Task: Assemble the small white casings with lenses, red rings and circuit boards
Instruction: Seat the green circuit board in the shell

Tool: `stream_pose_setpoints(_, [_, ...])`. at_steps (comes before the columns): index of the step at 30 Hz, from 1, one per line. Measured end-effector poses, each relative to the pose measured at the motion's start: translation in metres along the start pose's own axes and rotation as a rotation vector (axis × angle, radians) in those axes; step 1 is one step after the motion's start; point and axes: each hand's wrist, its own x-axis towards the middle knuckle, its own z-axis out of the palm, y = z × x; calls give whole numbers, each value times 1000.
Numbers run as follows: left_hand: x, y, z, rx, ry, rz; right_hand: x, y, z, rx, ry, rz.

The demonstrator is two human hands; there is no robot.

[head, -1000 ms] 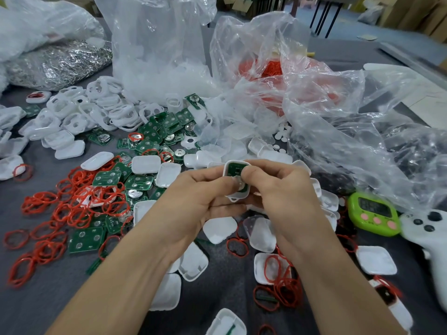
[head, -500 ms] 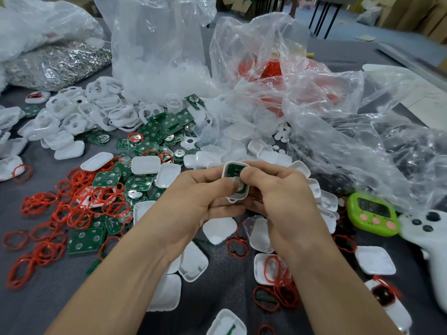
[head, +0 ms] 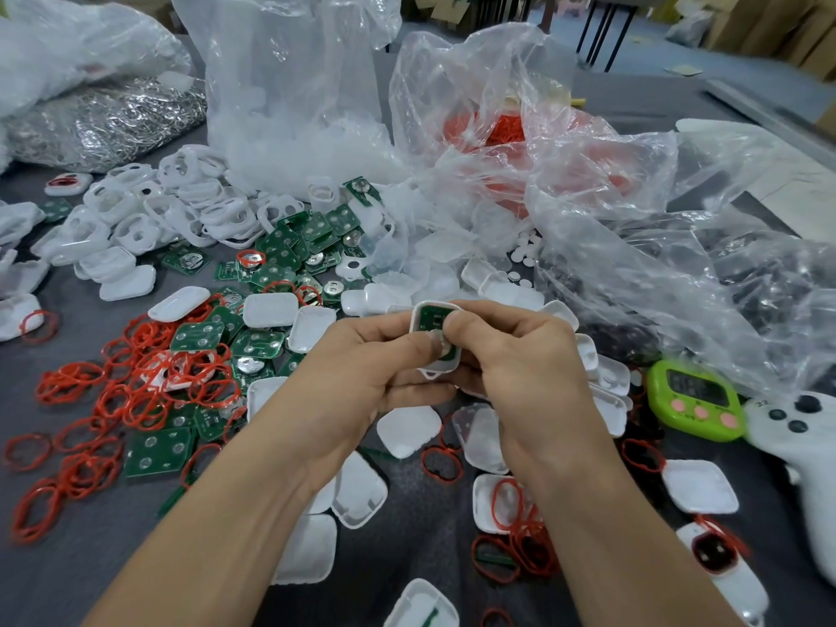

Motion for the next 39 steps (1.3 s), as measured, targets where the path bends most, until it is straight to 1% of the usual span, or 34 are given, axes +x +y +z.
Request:
stream_pose_setpoints(3, [-1, 1, 2, -15, 9, 2, 1, 1, -1, -15, -12, -3])
stream_pose_setpoints(6, [0, -2, 5, -24, 71, 0, 3, 6, -2, -76, -5, -28])
stream_pose_setpoints(9, [1, -4, 6, 7, 145, 14, 3, 9, -2, -174, 8, -82])
stream_pose_setpoints(12, [-1, -3, 7, 48, 155, 34, 3, 10, -1, -209, 33, -111])
stream_pose_setpoints(14, [-2, -2, 8, 165, 204, 80, 4, 10, -2, -207, 36, -115])
stream_pose_setpoints(18, [-5, -3, 8, 481, 407, 257, 0, 12, -1, -264, 0, -143])
stream_pose_setpoints(21, [-8, -1, 7, 687, 527, 362, -1, 10, -1, -295, 41, -165])
stream_pose_setpoints(22, [-9, 0, 7, 698, 533, 379, 0, 10, -1, -291, 56, -158])
stream_pose_setpoints(25, [-8, -1, 5, 623, 492, 396, 1, 9, -3, -287, 96, -122])
stream_pose_setpoints(28, [-6, -2, 3, 631, 458, 392, 2, 10, -5, -332, 136, -121])
stream_pose_setpoints(32, [-5, -4, 3, 666, 463, 388, 0, 10, -5, -381, 162, -146])
stream_pose_setpoints(35, [-5, -4, 2, 664, 459, 383, 0, 8, -6, -418, 131, -157])
stream_pose_setpoints(39, [-4, -2, 1, 656, 444, 404, 0, 5, -6, -400, 71, -197])
